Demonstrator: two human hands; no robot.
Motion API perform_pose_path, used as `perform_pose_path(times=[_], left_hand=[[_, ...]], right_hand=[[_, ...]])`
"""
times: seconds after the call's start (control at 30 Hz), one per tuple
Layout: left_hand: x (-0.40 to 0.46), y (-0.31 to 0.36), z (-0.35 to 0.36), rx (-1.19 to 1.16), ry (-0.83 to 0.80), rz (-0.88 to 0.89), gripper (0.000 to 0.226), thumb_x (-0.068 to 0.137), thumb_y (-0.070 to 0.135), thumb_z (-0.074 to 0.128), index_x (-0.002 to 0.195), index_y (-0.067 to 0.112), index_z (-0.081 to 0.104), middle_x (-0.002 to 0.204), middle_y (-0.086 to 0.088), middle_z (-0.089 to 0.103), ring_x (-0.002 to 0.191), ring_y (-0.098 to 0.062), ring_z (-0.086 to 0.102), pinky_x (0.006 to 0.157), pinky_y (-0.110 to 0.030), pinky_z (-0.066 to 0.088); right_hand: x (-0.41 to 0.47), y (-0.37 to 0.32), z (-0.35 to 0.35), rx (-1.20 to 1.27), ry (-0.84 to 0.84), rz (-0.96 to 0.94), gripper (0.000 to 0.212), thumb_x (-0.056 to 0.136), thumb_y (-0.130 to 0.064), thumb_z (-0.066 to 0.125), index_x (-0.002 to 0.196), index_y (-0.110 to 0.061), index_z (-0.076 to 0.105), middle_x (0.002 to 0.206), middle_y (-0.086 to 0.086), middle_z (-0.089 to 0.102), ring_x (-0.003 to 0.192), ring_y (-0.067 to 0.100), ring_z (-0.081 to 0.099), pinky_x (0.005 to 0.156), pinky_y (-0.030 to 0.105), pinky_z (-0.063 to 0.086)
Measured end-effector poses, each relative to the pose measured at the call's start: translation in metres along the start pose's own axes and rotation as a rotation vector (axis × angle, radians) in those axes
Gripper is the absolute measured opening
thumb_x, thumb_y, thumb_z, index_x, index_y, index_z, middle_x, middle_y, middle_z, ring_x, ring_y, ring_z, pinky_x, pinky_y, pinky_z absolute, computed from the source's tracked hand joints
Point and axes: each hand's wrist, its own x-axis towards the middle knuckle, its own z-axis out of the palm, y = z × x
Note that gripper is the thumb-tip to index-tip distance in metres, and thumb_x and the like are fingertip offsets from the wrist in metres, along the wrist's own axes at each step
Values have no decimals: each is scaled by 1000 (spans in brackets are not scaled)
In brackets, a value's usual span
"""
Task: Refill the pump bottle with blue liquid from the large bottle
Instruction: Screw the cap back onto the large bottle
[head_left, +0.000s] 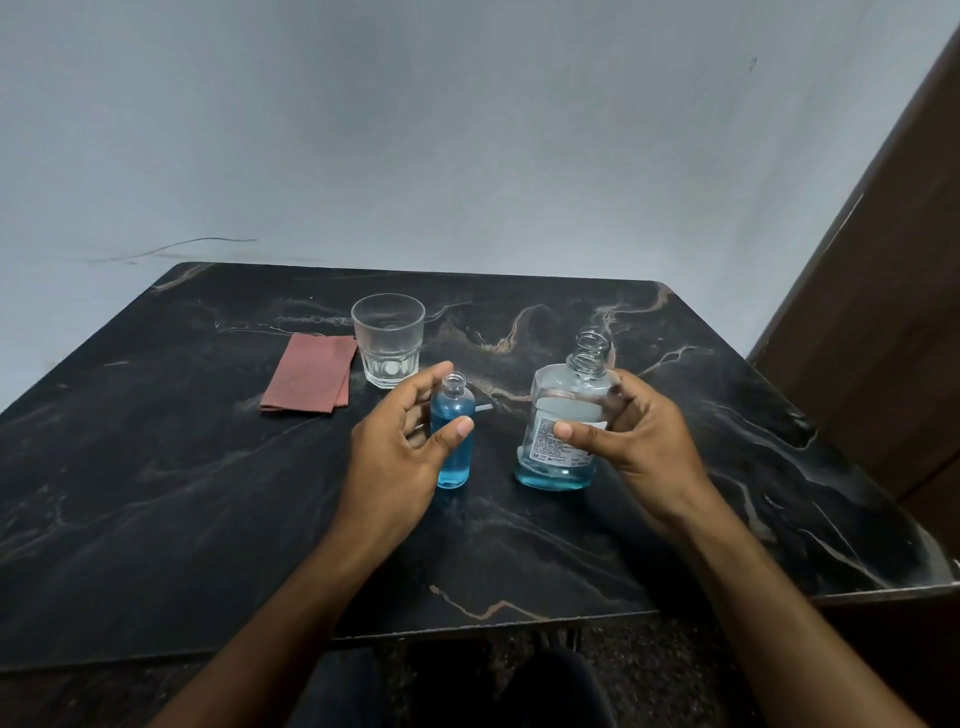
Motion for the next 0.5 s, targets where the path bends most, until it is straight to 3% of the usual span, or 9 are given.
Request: perform_pose_path(times=[0.13,0.4,0.5], left_hand=[[-3,0,0,31,-14,10,61,87,0,74,139,27,56,132,20,63,122,4,63,107,-27,51],[-6,-5,0,119,-21,51,60,85,15,79,140,26,57,139,6,63,129,-6,61,110,-34,51],[-10,-4,-2,189,-33,81,78,78,24,83,149,24,50,146,8,57,135,-5,54,112,-29,46]], right_hand=[[-1,0,0,-3,-41,22,61,62,-9,89,119,-9,66,116,16,73,108,31,71,87,37,59],[-3,-14,-26,-251,-175,87,75,72,16,76,134,-21,53,127,1,68,117,19,66,91,30,57],[2,-16,-36,-409,-67,41,68,73,19,63,123,-27,62,120,-3,71,114,20,65,94,38,56]])
